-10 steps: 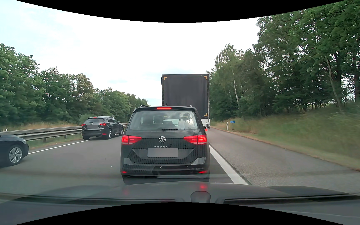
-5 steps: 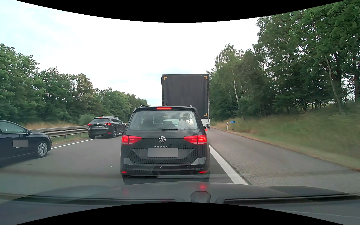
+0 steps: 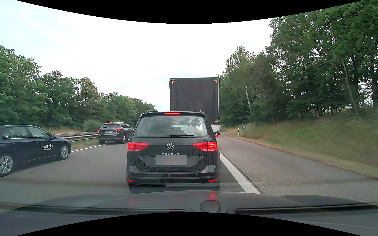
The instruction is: Follow the waypoints while adhering to traffic rules and regulations
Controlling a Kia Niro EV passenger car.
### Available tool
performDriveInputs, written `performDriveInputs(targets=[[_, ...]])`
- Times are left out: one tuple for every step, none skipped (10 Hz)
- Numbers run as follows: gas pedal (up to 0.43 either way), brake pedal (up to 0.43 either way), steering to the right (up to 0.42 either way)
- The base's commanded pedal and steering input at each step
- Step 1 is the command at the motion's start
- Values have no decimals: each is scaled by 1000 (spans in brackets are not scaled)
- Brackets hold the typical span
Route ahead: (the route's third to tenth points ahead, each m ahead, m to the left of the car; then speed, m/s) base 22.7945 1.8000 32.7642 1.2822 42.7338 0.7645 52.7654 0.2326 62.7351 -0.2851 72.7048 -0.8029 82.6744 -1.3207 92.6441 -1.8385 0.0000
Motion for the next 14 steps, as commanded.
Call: performDriveInputs(targets=[[0, 244, 0], [0, 244, 0], [0, 244, 0], [0, 244, 0], [0, 244, 0], [0, 244, 0], [0, 244, 0], [0, 244, 0], [0, 244, 0], [0, 244, 0], [0, 244, 0], [0, 244, 0], [0, 244, 0], [0, 244, 0]])
